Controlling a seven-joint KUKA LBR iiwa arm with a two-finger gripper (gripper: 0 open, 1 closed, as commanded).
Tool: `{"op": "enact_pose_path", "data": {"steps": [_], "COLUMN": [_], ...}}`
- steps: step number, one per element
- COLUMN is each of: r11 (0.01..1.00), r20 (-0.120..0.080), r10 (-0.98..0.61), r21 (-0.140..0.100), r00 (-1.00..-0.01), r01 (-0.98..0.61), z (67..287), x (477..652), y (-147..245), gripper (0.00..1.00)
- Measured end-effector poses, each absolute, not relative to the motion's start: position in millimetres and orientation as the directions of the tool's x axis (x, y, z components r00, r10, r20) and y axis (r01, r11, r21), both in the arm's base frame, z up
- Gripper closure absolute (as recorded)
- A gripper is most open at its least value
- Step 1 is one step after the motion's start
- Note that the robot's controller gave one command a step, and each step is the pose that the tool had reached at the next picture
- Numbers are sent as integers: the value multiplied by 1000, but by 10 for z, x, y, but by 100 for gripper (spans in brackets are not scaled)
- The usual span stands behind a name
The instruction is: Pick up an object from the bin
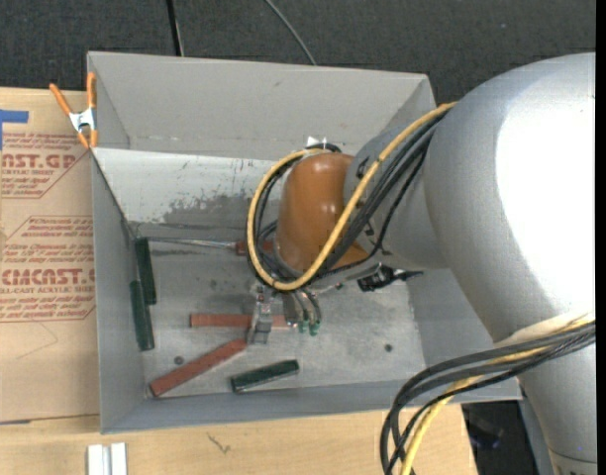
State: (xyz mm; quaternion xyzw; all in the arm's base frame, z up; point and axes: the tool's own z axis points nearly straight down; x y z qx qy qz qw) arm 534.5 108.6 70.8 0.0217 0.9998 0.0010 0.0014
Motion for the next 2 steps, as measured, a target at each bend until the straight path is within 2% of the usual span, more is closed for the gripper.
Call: {"op": "enact_pose_path", "data": {"steps": [1, 2], "r11": [999, 1000], "r20": [-3, -3], "r10": [43, 27], "r21": [2, 1], "r00": [-999, -1000], "r01": [43, 27], "z": [708, 2063], "x": [5345, 5724], "y": [1086, 1167], "gripper": [100, 100]}}
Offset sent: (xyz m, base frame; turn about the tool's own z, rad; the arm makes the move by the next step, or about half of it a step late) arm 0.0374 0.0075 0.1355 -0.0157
